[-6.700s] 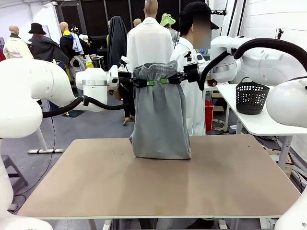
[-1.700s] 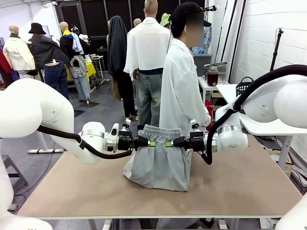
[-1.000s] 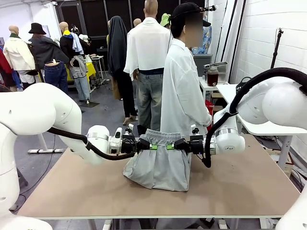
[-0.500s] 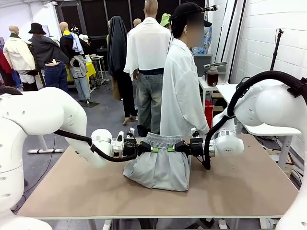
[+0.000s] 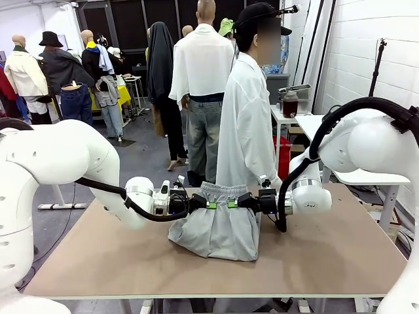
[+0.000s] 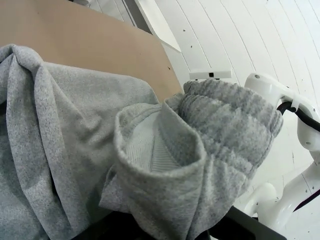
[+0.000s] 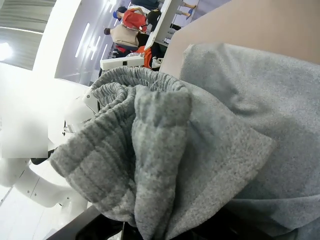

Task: Fold the training pants.
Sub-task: Fold the Training pants in half.

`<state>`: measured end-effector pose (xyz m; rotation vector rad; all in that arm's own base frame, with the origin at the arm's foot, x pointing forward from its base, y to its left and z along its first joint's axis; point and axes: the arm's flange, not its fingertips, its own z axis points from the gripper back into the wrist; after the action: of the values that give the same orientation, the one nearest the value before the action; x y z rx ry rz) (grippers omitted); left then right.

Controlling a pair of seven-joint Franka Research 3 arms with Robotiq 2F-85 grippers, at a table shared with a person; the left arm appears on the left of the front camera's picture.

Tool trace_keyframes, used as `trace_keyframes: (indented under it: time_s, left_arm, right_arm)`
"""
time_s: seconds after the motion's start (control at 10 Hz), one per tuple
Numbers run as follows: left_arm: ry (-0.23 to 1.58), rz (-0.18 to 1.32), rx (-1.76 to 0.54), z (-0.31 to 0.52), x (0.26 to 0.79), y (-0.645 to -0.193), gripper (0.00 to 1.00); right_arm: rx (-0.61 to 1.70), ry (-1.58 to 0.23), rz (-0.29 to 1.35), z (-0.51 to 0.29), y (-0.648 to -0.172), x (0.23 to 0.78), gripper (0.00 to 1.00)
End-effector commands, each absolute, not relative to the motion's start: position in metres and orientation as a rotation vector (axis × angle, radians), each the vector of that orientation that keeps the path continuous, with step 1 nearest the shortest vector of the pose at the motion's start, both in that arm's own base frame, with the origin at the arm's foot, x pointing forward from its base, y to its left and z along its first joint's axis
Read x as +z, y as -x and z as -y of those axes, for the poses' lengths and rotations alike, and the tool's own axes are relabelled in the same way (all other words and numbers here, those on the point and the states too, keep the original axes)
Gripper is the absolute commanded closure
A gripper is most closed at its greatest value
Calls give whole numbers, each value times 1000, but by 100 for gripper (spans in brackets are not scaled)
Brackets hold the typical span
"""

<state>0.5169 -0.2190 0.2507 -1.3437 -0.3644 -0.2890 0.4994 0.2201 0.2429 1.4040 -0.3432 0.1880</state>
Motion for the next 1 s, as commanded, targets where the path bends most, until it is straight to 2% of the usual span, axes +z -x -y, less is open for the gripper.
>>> trace_keyframes:
  time_s: [0.0, 0.3, 0.9]
  left_arm:
    - [1337, 383, -280, 215, 254, -524, 100]
    - [1351, 414, -263, 212, 251, -538, 100]
    - [1314, 366, -178, 218, 232, -567, 100]
  right_arm:
    - [173, -1400, 347, -220, -506, 243, 100]
    - [148, -1397, 374, -220, -520, 239, 100]
    - [50, -1391, 357, -209, -538, 224, 100]
